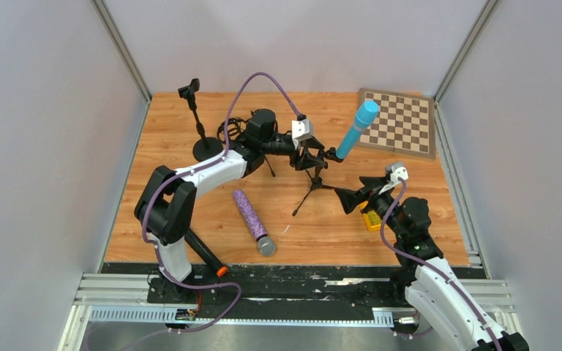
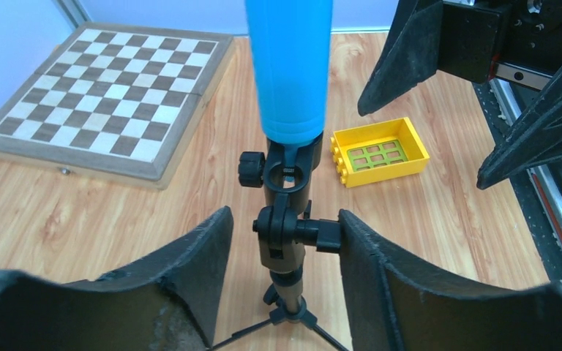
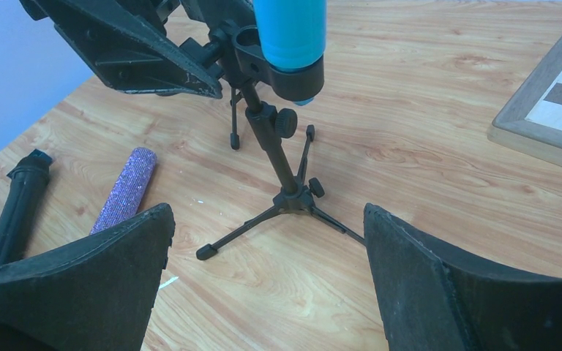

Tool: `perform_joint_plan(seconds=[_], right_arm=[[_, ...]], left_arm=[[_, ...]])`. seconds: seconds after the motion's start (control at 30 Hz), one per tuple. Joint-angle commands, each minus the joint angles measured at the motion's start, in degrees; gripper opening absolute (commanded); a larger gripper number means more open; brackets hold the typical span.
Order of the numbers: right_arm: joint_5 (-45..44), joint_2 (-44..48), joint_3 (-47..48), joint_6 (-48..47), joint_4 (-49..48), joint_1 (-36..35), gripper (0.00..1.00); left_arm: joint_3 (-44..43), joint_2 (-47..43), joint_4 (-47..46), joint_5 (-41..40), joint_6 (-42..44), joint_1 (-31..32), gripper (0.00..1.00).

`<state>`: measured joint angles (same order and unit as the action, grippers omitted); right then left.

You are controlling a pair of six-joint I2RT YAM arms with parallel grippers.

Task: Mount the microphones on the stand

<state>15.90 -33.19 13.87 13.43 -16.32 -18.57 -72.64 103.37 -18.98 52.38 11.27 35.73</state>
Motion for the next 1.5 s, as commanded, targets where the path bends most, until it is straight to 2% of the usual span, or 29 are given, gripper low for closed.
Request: perform_joint_plan(seconds=[0.0,0.07,0.3,0.4,0.57,0.73,0.93,1.23,1.47], right_arm=[[-0.74,-0.04,1.04,-0.34,-1.08,0.07,1.0],[-0.78,-0.22,0.94,-0.34,-1.23,0.11,1.0],[-0.45,-1.14,-0.09,-0.09,-2.83,0.04,1.0],[0.01,-2.01,-0.94,-0.38,-4.69,0.11,1.0],[2.04,-4.33,-2.89,-1.6,-11.01,0.1,0.99],[2.3,-8.38,-3.45,-2.27,-16.51,-0.26,0.98],[0.81,-13.52,-4.5,-2.95,-23.55,-2.57,0.97],[-5.06,-21.11,-4.26,-7.64,-31.26,-12.58,0.95],[-9.27,-29.53,-6.04,-6.85,-41.8,-16.83,0.86]], left_arm=[[-2.9,0.67,0.18,1.28,3.41,0.64,0.6],[-3.16,0.69,0.57,1.39,4.04,0.91,0.51],[-3.56,-0.08,3.1,0.9,5.21,1.08,0.33],[-2.8,-1.07,2.75,0.75,4.65,1.09,0.2],[-0.53,-4.14,-0.3,-0.28,0.87,1.21,0.15],[1.73,-7.16,-3.89,-0.82,-3.63,1.28,0.0],[5.0,-10.35,-6.51,-2.03,-6.52,1.67,0.0],[10.02,-14.56,-12.92,-4.72,-11.54,2.33,0.0],[15.12,-16.45,-21.08,-6.74,-16.66,2.54,0.0]])
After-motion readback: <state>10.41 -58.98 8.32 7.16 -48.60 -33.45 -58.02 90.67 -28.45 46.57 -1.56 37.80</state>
